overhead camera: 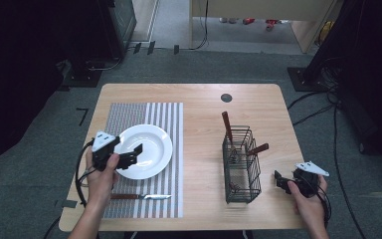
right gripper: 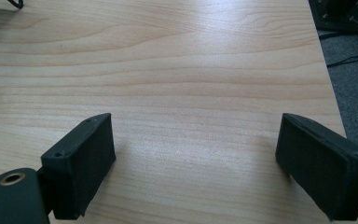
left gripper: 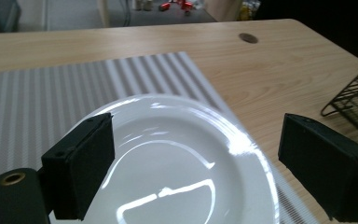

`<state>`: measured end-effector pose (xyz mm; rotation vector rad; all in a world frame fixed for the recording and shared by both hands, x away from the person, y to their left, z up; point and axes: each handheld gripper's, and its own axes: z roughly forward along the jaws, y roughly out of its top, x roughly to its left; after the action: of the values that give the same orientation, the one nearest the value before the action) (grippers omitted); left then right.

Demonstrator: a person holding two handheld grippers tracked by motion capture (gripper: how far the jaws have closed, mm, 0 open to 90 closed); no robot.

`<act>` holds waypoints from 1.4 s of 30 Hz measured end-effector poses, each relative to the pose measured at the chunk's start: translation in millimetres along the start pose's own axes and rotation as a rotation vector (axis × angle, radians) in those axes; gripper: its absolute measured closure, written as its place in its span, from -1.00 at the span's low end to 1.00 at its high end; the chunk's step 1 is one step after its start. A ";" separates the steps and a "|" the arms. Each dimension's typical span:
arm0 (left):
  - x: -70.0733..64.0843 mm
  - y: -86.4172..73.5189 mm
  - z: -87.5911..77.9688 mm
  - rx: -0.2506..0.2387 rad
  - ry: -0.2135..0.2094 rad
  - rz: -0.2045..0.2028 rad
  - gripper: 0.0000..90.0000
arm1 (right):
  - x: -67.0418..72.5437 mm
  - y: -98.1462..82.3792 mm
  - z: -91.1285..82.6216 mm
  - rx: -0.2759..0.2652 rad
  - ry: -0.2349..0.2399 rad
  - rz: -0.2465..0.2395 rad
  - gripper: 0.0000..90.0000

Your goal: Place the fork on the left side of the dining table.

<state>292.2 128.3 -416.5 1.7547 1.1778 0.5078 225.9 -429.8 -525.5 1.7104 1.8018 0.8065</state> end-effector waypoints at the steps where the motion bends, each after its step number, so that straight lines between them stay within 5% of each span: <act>1: -12.9 8.0 9.1 0.001 -0.033 0.009 -0.75 | 0.0 0.0 0.0 0.000 0.000 0.000 -0.74; 20: -103.1 49.7 76.2 -0.014 -0.243 0.035 -0.66 | -0.7 0.7 1.1 0.000 0.004 -0.003 -0.77; 23: -115.2 55.4 82.8 -0.015 -0.267 0.051 -0.51 | -0.7 0.6 1.2 0.000 0.004 -0.004 -0.77; 33: -140.5 67.0 103.1 -0.011 -0.341 0.065 -0.37 | -0.8 0.9 1.5 0.001 0.003 -0.003 -0.78; 42: -156.0 71.4 120.8 -0.034 -0.334 0.065 -0.28 | -0.8 0.9 1.5 0.001 0.003 -0.004 -0.78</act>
<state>346.2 -72.7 -389.5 1.7711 0.8752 0.2567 227.6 -430.5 -525.9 1.7068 1.8066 0.8073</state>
